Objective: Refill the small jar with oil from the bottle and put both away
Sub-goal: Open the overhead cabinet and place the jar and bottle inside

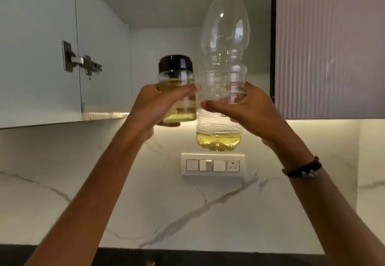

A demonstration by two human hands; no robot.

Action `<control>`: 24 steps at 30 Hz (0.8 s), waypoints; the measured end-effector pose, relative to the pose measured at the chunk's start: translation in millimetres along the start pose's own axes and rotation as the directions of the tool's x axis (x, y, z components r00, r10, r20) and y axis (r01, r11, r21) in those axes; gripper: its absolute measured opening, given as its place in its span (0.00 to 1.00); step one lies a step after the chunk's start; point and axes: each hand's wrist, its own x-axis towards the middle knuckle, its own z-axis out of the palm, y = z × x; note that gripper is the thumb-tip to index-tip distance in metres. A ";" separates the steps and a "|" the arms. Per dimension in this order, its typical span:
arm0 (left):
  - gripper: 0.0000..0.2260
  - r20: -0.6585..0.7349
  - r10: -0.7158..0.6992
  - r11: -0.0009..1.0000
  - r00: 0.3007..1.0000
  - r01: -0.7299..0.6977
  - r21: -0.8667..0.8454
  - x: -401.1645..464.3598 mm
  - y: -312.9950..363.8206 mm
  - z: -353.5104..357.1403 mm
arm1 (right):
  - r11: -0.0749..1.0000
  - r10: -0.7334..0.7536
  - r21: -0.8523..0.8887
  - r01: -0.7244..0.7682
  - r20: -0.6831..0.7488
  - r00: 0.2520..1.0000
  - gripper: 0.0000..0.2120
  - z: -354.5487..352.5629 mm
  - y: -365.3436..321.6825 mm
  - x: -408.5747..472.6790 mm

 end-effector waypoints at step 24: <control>0.22 -0.081 -0.052 0.997 0.995 0.057 0.051 148.1 -25.8 -4.7 | 0.985 0.170 -0.027 -0.169 0.265 0.949 0.29 30.4 4.9 158.7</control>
